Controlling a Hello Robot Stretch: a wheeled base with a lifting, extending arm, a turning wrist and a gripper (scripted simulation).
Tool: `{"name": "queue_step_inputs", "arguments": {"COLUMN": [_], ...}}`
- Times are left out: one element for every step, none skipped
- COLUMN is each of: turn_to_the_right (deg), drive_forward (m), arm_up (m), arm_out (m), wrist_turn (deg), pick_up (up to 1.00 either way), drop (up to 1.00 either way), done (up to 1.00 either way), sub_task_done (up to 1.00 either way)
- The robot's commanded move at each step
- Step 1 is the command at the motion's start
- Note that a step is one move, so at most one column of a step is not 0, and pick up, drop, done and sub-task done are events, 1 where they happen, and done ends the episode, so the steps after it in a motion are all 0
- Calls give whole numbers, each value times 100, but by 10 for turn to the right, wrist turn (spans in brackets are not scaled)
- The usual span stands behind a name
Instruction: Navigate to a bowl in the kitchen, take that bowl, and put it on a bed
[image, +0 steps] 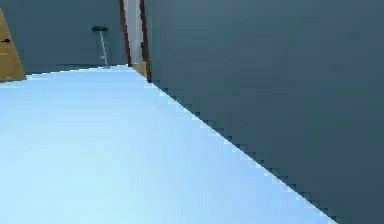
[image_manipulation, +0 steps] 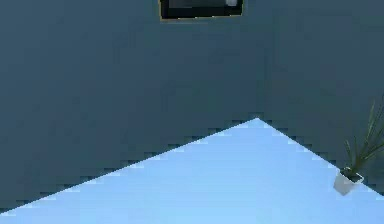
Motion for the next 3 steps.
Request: {"name": "queue_step_inputs", "arguments": {"turn_to_the_right": [-360,0,0], "drive_forward": [0,100,65], "arm_up": [0,0,0], "arm_out": [0,0,0], "wrist_turn": [0,0,0], "pick_up": [0,0,0], "drop": [0,0,0], "done": [0,0,0], "sub_task_done": [0,0,0]}}
